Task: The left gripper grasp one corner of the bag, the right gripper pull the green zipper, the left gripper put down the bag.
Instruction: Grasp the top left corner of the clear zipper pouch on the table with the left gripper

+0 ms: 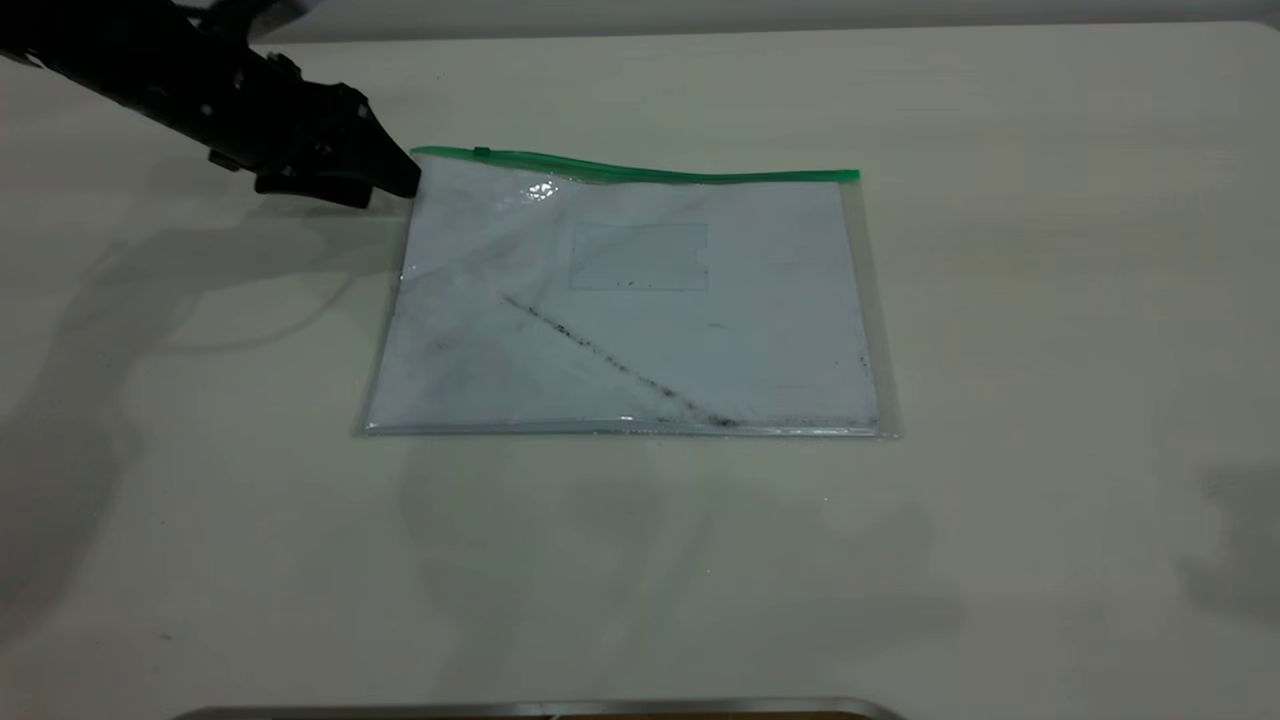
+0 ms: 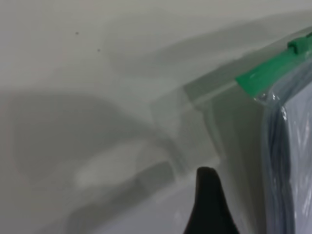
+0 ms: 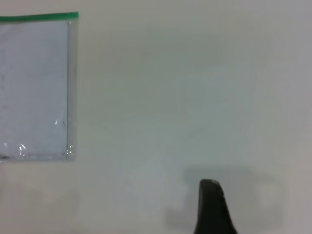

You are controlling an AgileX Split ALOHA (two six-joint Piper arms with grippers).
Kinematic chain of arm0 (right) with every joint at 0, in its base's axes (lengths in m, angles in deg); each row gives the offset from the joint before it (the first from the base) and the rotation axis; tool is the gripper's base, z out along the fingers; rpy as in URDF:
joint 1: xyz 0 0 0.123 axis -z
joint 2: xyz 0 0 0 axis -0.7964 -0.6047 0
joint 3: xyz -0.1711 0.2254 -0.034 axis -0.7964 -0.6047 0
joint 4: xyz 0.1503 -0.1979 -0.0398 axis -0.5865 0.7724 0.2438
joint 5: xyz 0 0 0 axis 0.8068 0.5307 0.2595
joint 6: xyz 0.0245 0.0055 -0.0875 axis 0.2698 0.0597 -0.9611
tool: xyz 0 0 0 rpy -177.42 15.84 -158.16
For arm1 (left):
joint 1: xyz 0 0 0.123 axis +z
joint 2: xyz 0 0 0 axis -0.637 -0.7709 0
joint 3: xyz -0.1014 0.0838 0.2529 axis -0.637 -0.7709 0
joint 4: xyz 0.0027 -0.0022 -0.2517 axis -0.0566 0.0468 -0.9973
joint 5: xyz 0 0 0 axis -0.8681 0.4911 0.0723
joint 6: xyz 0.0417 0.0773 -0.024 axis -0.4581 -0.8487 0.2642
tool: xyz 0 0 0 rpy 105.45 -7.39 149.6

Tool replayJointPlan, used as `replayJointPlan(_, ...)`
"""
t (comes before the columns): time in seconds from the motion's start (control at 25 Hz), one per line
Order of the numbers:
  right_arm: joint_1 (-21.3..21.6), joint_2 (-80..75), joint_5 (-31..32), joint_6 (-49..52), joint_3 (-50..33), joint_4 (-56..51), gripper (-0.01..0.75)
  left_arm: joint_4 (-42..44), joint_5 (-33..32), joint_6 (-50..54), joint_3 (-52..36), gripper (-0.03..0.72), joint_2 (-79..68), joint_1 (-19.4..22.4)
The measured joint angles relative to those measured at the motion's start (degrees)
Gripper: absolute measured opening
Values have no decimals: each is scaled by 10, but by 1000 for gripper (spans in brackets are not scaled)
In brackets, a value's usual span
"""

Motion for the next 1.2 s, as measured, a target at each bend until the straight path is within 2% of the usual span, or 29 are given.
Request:
replayJointPlan(0.28,0,0,-14,0,0,0,534,-26,-16,-20,13,581,-22,-17)
replayJointPlan(0.44,0,0,-16,0,0,0,534,-34,-16,-36,13,550,-24,-23)
replayJointPlan(0.56,0,0,-18,0,0,0,534,-52,-16,-57,13,478,-28,-25)
replayJointPlan(0.84,0,0,-19,0,0,0,534,-104,-16,-111,13,207,-38,-25)
replayJointPlan(1.0,0,0,-19,-1,0,0,534,-110,-36,-166,15,61,-38,-25)
replayJointPlan(1.12,0,-3,-23,-10,0,-1,534,-97,-80,-229,31,53,-36,-25)
replayJointPlan(1.2,0,-11,-39,-29,0,-8,534,-67,-136,-275,55,53,-33,-25)
